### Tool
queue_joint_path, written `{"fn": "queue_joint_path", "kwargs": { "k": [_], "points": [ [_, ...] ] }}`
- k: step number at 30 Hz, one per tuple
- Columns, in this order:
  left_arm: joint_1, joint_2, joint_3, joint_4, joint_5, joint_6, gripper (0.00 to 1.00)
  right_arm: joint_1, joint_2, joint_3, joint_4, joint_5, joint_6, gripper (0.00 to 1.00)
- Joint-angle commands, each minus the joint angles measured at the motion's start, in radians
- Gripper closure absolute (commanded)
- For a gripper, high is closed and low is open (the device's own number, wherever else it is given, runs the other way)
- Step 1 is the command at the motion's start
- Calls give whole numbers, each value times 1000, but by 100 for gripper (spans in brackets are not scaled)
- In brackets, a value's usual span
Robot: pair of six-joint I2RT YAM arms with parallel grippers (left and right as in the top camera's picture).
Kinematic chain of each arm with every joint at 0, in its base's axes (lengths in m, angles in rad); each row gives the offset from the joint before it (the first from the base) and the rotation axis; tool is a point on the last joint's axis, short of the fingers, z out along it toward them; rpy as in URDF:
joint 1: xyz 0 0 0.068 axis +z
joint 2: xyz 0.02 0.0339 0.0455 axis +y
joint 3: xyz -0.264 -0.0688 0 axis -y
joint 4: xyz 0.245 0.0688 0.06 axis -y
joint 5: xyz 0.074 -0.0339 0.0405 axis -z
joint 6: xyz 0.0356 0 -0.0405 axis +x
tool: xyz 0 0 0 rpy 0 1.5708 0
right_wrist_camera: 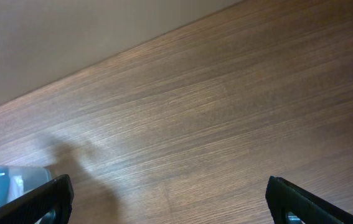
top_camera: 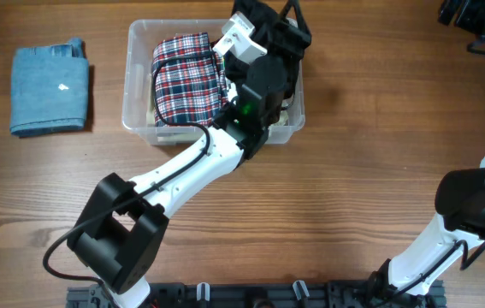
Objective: Pack container
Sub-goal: 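Lower the black item into the box's right side, then press and spread the black item down inside the box's right half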
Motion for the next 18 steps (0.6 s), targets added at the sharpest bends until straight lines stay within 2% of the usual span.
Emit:
{"fn": "queue_joint_path", "kwargs": {
  "k": [1, 2, 5, 10, 14, 18],
  "points": [
    [-8, -10, 21, -92, 8, 5, 15, 3, 8, -4, 3, 6, 9, 0],
    [-10, -17, 21, -117, 8, -1, 14, 3, 8, -4, 3, 6, 9, 0],
    [-10, -57, 21, -239, 8, -74, 0, 3, 8, -4, 2, 6, 9, 0],
    [-24, -159, 21, -418, 14, -156, 1, 3, 8, -4, 2, 6, 9, 0],
    [-77, -276, 21, -502, 88, -155, 1, 3, 8, -4, 2, 6, 10, 0],
    [-112, -347, 21, -528, 87, -60, 0, 3, 8, -4, 2, 6, 9, 0]
  ]
}}
